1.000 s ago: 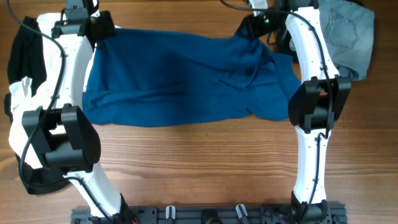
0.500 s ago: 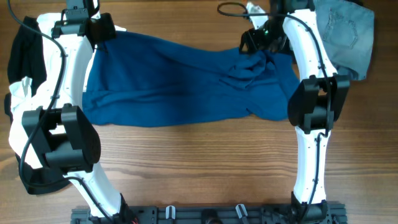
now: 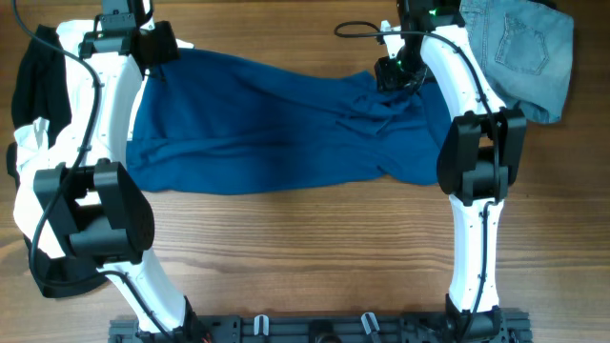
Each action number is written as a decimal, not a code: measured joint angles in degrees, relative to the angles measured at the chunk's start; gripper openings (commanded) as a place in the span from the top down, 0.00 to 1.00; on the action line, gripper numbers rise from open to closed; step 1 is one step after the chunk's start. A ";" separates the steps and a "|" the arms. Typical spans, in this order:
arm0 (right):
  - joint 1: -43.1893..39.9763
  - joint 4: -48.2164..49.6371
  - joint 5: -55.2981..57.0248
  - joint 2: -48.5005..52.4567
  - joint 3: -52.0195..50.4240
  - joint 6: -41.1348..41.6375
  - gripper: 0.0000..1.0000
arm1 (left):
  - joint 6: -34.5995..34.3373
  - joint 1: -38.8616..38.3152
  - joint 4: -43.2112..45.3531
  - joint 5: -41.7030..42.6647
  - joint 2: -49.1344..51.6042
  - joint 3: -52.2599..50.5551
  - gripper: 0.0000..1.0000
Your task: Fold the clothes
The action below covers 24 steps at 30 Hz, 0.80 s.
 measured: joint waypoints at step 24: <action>-1.22 23.52 -3.54 -4.96 5.81 0.57 0.96 | 0.00 0.00 14.25 -4.68 -0.07 0.00 0.96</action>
